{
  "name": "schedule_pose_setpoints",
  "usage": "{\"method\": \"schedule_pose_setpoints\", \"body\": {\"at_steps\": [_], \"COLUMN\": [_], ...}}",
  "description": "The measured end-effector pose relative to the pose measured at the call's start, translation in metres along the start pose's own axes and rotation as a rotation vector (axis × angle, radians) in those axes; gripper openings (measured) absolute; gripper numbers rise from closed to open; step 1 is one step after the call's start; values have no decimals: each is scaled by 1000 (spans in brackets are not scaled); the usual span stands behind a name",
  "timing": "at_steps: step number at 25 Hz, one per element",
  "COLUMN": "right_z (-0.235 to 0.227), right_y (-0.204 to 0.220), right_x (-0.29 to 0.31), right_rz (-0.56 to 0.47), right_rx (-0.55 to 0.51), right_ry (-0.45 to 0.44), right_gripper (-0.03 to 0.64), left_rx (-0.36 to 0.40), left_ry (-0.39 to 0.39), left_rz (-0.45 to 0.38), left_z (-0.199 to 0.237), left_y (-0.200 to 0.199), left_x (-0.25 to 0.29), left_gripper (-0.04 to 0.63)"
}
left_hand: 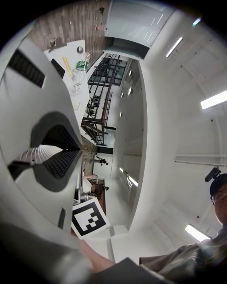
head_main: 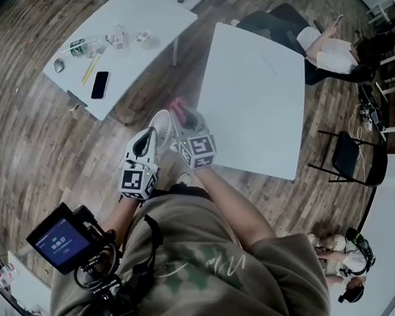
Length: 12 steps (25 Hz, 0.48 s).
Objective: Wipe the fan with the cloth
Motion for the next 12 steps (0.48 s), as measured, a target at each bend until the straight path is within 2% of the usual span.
{"method": "schedule_pose_setpoints", "body": {"at_steps": [12], "right_z": [-9], "right_y": [2], "right_x": [-1], "right_rz": [-11], "right_rx": [55], "right_ry": [9], "right_gripper": [95], "left_rx": [-14], "left_ry": [-8], "left_rz": [9], "left_z": [3], "left_y": [-2], "left_x": [-1], "left_gripper": [20]}}
Point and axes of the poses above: the fingertips, and each gripper's own axes: x forward along the fingers, z to its left, y out of its underside, the point moved 9 cm from there along -x, backward along the fingers, and after that the axes turned 15 degrees about -y, right-handed, at the moved point
